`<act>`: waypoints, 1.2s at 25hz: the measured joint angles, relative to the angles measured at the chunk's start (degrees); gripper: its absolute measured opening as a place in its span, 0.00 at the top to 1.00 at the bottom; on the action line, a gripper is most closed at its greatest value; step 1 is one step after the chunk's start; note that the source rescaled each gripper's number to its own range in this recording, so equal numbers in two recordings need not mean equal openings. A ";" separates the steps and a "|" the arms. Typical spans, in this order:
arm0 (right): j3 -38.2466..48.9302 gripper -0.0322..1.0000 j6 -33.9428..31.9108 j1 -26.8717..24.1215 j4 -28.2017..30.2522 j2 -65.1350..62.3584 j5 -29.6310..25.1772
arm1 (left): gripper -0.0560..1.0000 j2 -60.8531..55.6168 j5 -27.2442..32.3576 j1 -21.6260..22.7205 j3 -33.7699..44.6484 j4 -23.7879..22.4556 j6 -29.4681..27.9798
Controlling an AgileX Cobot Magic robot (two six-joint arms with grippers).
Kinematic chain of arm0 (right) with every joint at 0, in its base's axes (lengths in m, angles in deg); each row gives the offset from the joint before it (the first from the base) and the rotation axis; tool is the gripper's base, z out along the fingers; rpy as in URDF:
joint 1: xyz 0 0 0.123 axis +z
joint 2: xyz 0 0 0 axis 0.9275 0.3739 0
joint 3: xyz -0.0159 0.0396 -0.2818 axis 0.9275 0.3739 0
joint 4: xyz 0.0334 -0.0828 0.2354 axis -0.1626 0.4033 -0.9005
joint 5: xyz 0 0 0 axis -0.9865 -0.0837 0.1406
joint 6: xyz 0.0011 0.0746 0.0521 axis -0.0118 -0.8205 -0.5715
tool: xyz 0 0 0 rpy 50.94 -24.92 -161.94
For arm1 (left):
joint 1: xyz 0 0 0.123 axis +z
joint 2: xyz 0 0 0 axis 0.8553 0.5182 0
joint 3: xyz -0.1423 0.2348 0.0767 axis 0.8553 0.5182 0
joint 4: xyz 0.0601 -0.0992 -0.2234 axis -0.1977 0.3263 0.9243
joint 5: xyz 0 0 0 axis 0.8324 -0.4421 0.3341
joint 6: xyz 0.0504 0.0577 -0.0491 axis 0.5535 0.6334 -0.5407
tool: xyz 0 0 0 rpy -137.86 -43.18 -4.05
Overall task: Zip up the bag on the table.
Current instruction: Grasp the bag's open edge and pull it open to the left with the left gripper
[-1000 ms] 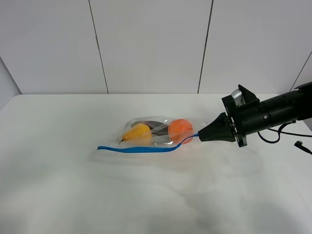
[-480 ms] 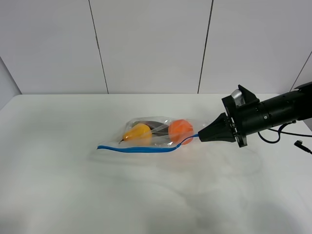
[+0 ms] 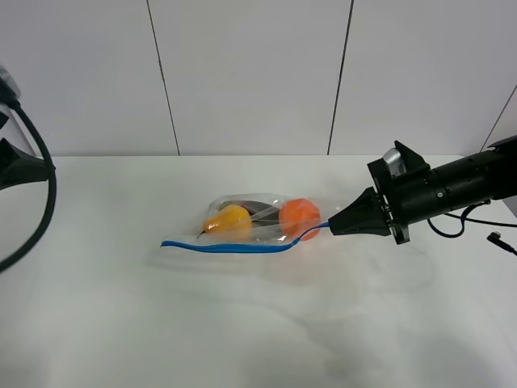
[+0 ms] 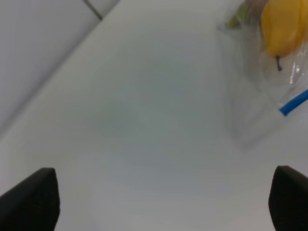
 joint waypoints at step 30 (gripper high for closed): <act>0.00 0.97 0.00 0.00 0.19 0.00 0.00 | 0.00 26.29 -60.94 -54.66 17.51 21.16 5.42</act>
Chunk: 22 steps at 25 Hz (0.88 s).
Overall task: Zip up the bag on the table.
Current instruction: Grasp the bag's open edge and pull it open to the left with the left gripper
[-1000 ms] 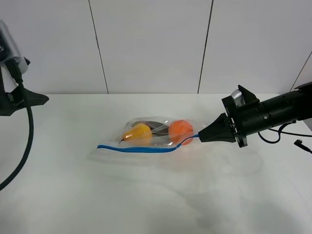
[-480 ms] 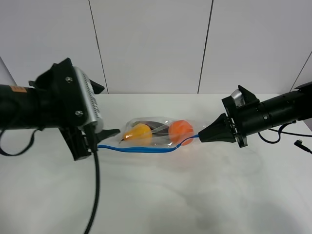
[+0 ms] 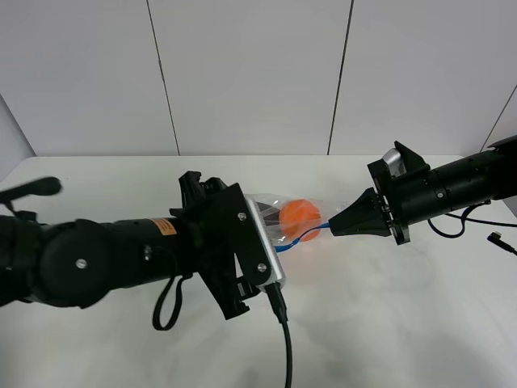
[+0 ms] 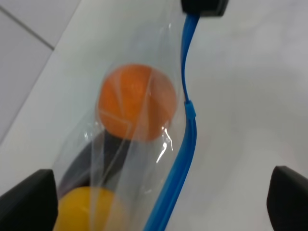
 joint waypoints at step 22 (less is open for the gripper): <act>0.00 0.97 0.00 0.00 0.00 0.00 0.00 | 0.31 21.03 -23.15 -3.61 -5.65 -10.67 -21.04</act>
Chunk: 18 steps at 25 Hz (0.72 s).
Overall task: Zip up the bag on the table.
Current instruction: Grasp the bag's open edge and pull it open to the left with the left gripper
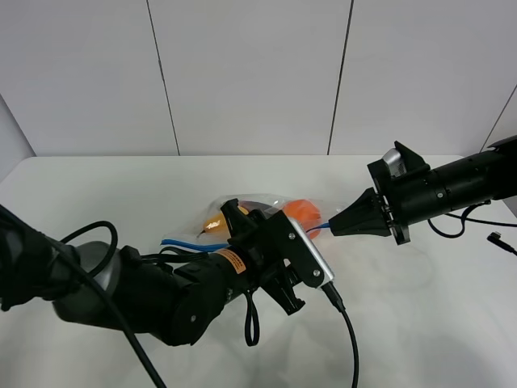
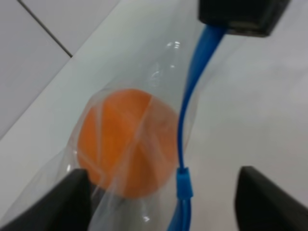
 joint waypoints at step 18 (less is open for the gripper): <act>0.00 0.97 0.00 0.00 0.04 0.00 0.36 | 0.61 3.29 -6.46 0.00 -0.23 -2.74 -5.04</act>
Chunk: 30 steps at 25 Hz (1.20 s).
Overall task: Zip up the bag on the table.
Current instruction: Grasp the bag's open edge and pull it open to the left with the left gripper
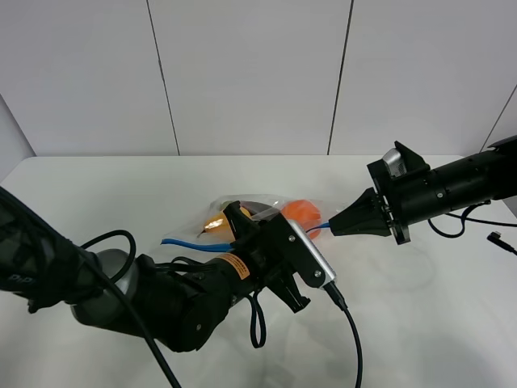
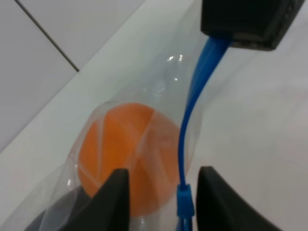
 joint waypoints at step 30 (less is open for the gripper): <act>0.00 0.97 0.00 0.00 -0.05 0.00 0.06 | 0.95 0.06 -6.44 0.43 2.28 2.20 11.75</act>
